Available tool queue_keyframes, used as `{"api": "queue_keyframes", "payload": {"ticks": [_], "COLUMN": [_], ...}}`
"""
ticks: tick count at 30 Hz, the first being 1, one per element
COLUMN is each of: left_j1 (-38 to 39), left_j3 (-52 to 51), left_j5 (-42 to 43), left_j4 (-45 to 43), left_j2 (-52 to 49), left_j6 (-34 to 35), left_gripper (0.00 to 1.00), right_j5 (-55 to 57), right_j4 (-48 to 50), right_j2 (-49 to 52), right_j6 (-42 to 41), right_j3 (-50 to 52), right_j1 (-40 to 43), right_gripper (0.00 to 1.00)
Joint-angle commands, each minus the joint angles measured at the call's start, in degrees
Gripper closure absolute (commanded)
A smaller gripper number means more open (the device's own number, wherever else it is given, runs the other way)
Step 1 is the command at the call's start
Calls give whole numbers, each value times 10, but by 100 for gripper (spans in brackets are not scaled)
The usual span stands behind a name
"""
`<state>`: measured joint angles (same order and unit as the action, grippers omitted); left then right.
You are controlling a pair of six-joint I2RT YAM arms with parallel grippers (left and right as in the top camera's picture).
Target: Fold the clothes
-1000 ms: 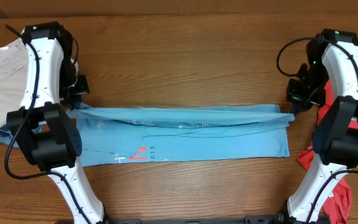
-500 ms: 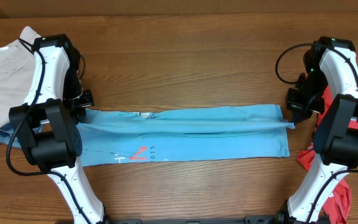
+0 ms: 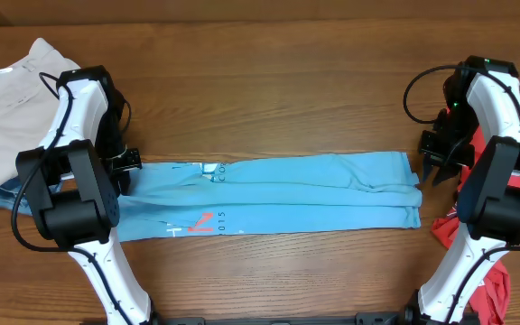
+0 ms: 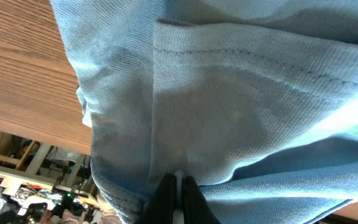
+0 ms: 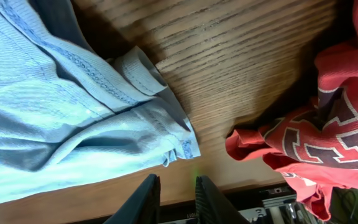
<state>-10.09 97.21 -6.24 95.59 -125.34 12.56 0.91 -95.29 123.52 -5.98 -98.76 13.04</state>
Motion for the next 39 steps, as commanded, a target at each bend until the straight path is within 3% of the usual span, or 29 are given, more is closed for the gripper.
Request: {"api": "queue_keyframes", "payload": {"ticks": [1, 9, 10, 11, 12, 21, 26, 31, 35, 39], "left_j1": [4, 7, 9, 12, 15, 16, 17, 17, 19, 20], "left_j3": [-5, -5, -7, -10, -17, -33, -28, -28, -28, -28], "left_j5": [2, 30, 35, 33, 30, -3, 2, 68, 83, 83], "left_j4": [0, 13, 13, 13, 13, -2, -76, -129, -137, -133], "left_j2": [18, 18, 18, 18, 18, 18, 21, 21, 22, 23], "left_j6": [7, -24, -32, -32, -31, -7, 1, -23, -23, -23], "left_gripper": [96, 95, 89, 66, 52, 57, 57, 56, 58, 58], "right_j5": [-7, -12, -16, -17, -17, -17, -17, -21, -43, -137], "right_j4": [2, 19, 20, 20, 20, 22, 29, 27, 20, 17], "right_j2": [-12, -11, -11, -11, -11, -11, -11, -11, -11, -11], "right_j6": [-1, 0, 1, 1, 1, 1, 0, 11, 5, 83], "right_j3": [3, 3, 3, 3, 3, 3, 3, 3, 3, 8], "right_j1": [2, -6, -6, -6, -6, -6, -6, -6, 13, 46], "right_gripper": [77, 77, 77, 77, 77, 77, 77, 77, 64, 59]}}
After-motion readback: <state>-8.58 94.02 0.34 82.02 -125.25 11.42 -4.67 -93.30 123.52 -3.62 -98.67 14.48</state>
